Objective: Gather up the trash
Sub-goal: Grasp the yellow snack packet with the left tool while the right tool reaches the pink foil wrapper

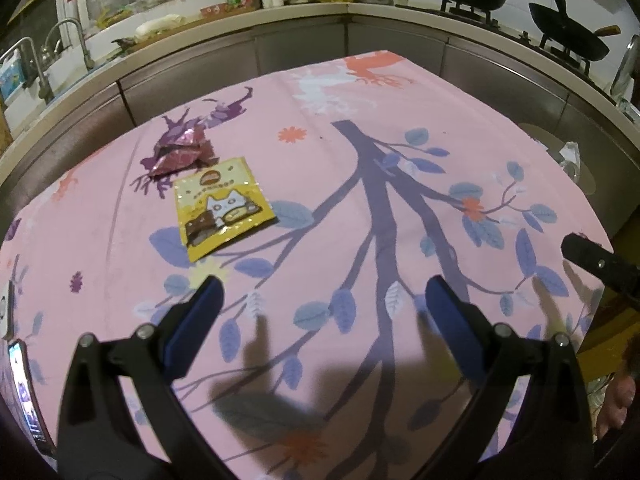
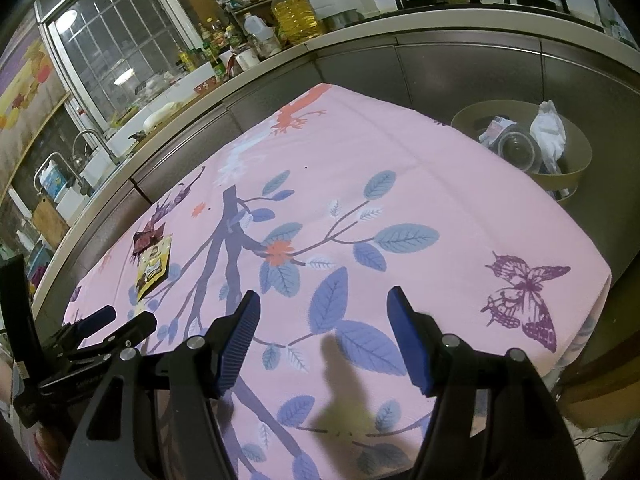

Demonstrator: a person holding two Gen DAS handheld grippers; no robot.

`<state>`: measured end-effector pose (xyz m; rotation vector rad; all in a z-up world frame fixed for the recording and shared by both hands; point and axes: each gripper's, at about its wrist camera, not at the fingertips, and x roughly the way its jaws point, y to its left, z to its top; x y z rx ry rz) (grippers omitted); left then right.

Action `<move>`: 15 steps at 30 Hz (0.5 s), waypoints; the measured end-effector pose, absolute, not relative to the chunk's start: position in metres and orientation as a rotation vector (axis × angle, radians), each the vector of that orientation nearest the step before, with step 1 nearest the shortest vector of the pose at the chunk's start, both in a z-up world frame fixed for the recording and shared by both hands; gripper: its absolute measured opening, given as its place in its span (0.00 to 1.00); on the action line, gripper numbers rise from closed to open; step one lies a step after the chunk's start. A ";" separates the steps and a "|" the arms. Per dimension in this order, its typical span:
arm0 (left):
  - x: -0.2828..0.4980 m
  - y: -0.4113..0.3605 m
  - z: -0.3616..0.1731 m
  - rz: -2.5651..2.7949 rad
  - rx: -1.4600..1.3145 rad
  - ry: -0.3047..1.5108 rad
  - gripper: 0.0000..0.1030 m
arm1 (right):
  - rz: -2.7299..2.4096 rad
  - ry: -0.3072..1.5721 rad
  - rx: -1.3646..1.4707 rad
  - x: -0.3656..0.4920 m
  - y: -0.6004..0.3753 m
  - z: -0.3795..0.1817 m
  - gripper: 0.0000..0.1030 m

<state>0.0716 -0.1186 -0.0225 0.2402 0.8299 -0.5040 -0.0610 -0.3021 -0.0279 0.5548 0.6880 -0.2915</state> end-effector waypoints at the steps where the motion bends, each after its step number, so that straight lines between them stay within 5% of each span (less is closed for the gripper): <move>1: 0.072 -0.118 -0.023 -0.508 0.236 0.832 0.94 | -0.289 0.690 0.554 -0.060 -0.302 -0.028 0.61; 9: 0.085 -0.083 -0.016 -0.508 0.158 0.823 0.94 | -0.229 0.694 0.518 -0.046 -0.294 -0.025 0.61; 15: 0.126 -0.030 -0.017 -0.437 0.035 0.888 0.84 | -0.109 0.719 0.490 -0.019 -0.277 -0.025 0.41</move>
